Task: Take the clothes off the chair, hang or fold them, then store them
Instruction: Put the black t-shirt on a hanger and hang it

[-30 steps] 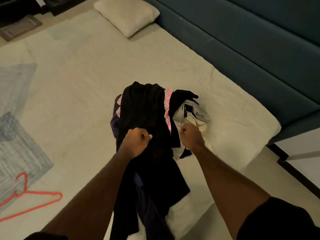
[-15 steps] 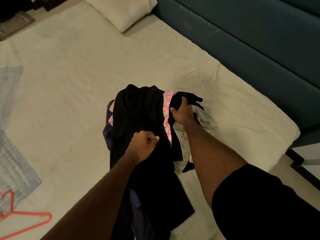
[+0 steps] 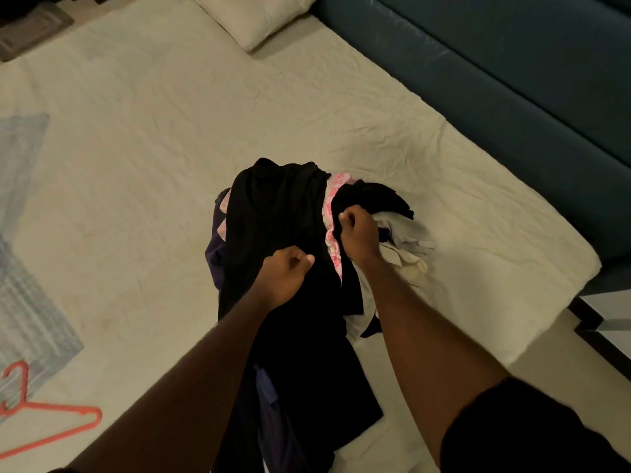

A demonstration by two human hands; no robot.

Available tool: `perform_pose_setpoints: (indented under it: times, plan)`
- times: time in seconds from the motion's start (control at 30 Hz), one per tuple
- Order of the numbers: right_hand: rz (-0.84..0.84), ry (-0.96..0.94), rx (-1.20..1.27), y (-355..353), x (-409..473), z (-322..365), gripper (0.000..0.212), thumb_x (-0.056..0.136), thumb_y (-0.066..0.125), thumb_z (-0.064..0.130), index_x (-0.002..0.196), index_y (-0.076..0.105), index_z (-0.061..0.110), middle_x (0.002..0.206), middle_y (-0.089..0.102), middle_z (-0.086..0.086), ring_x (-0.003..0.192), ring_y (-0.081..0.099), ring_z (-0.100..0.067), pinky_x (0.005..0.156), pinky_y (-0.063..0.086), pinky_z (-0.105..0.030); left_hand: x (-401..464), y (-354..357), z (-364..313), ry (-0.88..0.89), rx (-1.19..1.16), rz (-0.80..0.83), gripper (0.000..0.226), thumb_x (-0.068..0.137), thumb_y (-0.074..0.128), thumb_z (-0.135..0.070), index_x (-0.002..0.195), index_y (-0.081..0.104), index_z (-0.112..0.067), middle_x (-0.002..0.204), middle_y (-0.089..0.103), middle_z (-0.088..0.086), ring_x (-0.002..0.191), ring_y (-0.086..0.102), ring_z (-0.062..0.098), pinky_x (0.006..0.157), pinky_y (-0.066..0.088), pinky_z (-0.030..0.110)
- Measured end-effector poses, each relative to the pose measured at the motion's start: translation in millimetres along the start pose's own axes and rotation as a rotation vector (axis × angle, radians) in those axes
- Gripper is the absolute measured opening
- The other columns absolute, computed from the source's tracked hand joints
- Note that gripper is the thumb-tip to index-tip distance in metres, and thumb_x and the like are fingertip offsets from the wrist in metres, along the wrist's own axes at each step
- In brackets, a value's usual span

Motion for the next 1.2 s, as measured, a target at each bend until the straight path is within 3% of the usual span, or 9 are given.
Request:
perform_pose_setpoints:
  times: [0.2, 0.3, 0.5, 0.63, 0.8, 0.9, 1.03, 1.1, 1.2]
  plan:
    - [0.476, -0.19, 0.209, -1, -163, -13, 0.006, 0.094, 0.057, 0.029, 0.09, 0.057, 0.032, 0.117, 0.051, 0.002, 0.108, 0.054, -0.019, 0.097, 0.045, -0.033, -5, 44, 13, -0.179, -0.59, -0.105, 0.047, 0.092, 0.069, -0.047, 0.128, 0.054, -0.022, 0.119, 0.066, 0.002, 0.107, 0.067, 0.019, 0.089, 0.058, 0.041]
    - [0.699, -0.077, 0.276, -10, -215, -38, 0.007, 0.092, 0.065, 0.032, 0.087, 0.06, 0.031, 0.134, 0.045, 0.011, 0.115, 0.057, -0.012, 0.093, 0.049, -0.026, -11, 64, 40, -0.197, -0.394, -0.123, 0.057, 0.078, 0.082, -0.029, 0.129, 0.056, -0.022, 0.119, 0.069, 0.006, 0.102, 0.07, 0.024, 0.084, 0.062, 0.045]
    - [0.001, 0.681, 0.968, -32, -209, -52, 0.044, 0.089, 0.076, 0.033, 0.125, 0.054, 0.021, 0.115, 0.07, 0.0, 0.106, 0.068, -0.028, 0.079, 0.058, -0.044, -57, 92, 72, -0.167, -0.263, 0.108, 0.07, 0.074, 0.077, -0.009, 0.139, 0.053, -0.011, 0.125, 0.067, 0.01, 0.115, 0.066, 0.02, 0.099, 0.055, 0.032]
    - [-0.04, 0.921, 1.092, -27, -213, -57, 0.058, 0.084, 0.08, 0.018, 0.137, 0.055, 0.018, 0.127, 0.069, -0.016, 0.111, 0.069, -0.038, 0.089, 0.058, -0.058, -95, 89, 67, -0.161, -0.19, 0.264, 0.061, 0.083, 0.069, 0.012, 0.132, 0.052, -0.02, 0.117, 0.064, 0.004, 0.101, 0.064, 0.015, 0.08, 0.051, 0.014]
    - [0.348, 0.666, 1.125, -47, -230, -34, 0.05, 0.078, 0.072, 0.0, 0.128, 0.066, 0.0, 0.124, 0.068, -0.026, 0.116, 0.065, -0.044, 0.103, 0.051, -0.051, -123, 69, 65, -0.221, -0.555, 0.188, 0.05, 0.08, 0.08, -0.027, 0.123, 0.062, -0.01, 0.12, 0.068, 0.011, 0.103, 0.069, 0.016, 0.082, 0.055, 0.021]
    - [0.63, 0.329, 0.791, -45, -253, -15, 0.056, 0.066, 0.076, -0.005, 0.12, 0.067, -0.004, 0.13, 0.064, -0.018, 0.122, 0.062, -0.034, 0.104, 0.051, -0.043, -130, 64, 60, -0.359, -0.937, 0.196, 0.054, 0.099, 0.049, -0.054, 0.124, 0.07, -0.011, 0.122, 0.07, 0.013, 0.107, 0.067, 0.027, 0.096, 0.052, 0.039]
    - [0.913, 0.067, 0.462, -37, -296, -11, 0.042, 0.072, 0.082, 0.006, 0.112, 0.07, 0.01, 0.159, 0.031, 0.014, 0.144, 0.035, -0.003, 0.113, 0.041, -0.025, -136, 63, 51, -0.372, -0.778, 0.079, 0.023, 0.096, 0.06, -0.001, 0.107, 0.065, -0.02, 0.104, 0.066, 0.02, 0.082, 0.07, 0.024, 0.067, 0.059, 0.028]
    - [0.906, 0.128, 0.536, -46, -302, -9, 0.038, 0.075, 0.079, 0.017, 0.108, 0.07, 0.0, 0.155, 0.042, 0.006, 0.141, 0.045, -0.011, 0.111, 0.042, -0.027, -151, 62, 58, -0.368, -0.781, 0.04, 0.047, 0.09, 0.052, 0.014, 0.107, 0.065, -0.028, 0.104, 0.069, 0.02, 0.08, 0.069, 0.025, 0.061, 0.056, 0.03]
    - [0.696, 0.266, 0.683, -55, -309, -7, 0.047, 0.077, 0.078, 0.025, 0.116, 0.064, 0.002, 0.137, 0.058, -0.011, 0.127, 0.059, -0.023, 0.103, 0.048, -0.035, -175, 59, 69, -0.393, -0.985, -0.005, 0.038, 0.096, 0.041, 0.002, 0.114, 0.069, -0.016, 0.09, 0.073, 0.016, 0.07, 0.069, 0.026, 0.06, 0.055, 0.034]
Point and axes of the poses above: each hand's wrist, its own x-axis towards the middle knuckle, its own y-axis out of the palm, z = x × y, the point moved 3 cm from there along x, towards the middle knuckle
